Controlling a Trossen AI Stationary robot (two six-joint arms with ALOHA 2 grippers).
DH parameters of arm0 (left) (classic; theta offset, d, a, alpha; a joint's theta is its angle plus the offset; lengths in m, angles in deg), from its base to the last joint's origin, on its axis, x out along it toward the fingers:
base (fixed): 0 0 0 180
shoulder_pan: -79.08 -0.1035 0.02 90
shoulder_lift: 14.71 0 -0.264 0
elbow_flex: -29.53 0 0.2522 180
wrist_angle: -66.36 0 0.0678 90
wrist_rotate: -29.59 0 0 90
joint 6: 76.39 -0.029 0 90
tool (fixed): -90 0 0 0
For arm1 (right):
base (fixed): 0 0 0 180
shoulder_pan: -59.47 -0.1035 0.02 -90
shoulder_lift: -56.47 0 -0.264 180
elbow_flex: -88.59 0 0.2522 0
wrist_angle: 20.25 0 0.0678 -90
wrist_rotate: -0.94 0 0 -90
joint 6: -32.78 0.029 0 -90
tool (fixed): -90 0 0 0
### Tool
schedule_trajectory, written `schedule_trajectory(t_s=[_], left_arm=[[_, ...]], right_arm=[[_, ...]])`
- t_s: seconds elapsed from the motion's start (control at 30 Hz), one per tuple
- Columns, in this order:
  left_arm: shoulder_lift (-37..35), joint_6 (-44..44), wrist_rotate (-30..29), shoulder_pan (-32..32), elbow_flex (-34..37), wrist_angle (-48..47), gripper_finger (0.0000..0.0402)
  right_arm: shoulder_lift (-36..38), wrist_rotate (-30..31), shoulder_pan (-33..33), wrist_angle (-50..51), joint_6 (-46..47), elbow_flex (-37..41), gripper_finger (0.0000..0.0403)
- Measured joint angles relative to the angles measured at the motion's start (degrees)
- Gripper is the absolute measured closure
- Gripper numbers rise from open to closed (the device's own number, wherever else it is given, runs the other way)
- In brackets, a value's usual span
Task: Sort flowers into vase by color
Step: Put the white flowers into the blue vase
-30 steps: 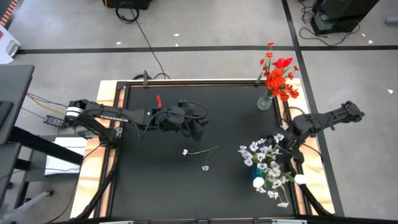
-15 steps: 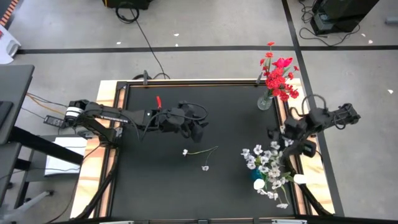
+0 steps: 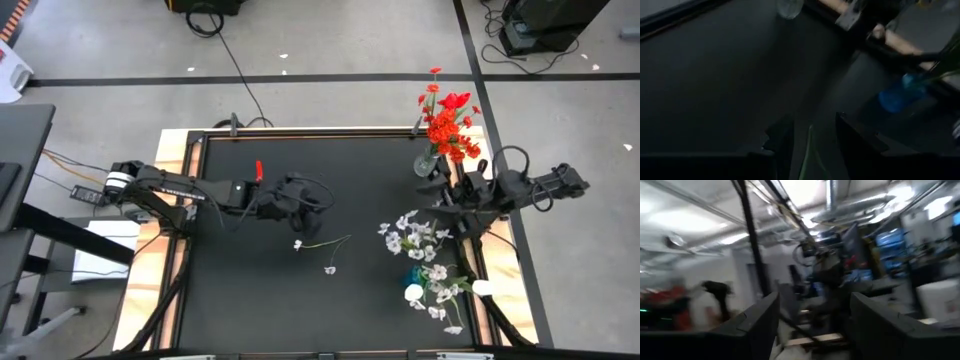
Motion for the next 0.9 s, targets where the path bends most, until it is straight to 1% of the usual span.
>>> schedule_trajectory(t_s=[0.17,0.27,0.37,0.5,0.6,0.67,0.77,0.9], left_arm=[[0.0,0.4,-0.1,0.8,0.0,-2.9,0.0251],[0.0,1.8,0.0,1.3,0.0,-2.4,0.0251],[-0.1,6.1,0.0,1.2,0.0,1.3,0.0251],[-2.5,6.0,0.1,1.7,0.0,3.2,0.0251],[-5.3,5.9,0.2,2.7,0.0,1.9,0.0251],[-7.7,5.4,-0.2,3.7,0.0,-0.8,0.0251],[-11.1,5.0,-3.2,5.7,0.0,-4.2,0.0251],[-14.4,4.9,-7.4,8.6,-0.1,-9.5,0.0251]], right_arm=[[-9.1,0.6,2.5,-0.1,-8.4,-8.2,0.0151],[-15.9,0.6,4.3,1.6,-9.7,-14.2,0.0151],[-23.8,0.3,6.5,7.4,-8.5,-20.9,0.0151],[-35.1,-2.0,8.9,15.9,-8.7,-29.3,0.0151],[-42.8,-3.6,10.6,19.7,-8.5,-34.2,0.0151],[-47.3,-4.3,11.6,21.6,-8.4,-37.1,0.0151],[-53.0,-4.6,13.0,25.2,-8.4,-40.5,0.0151],[-60.1,-8.4,14.7,29.6,-10.6,-43.8,0.0153]])
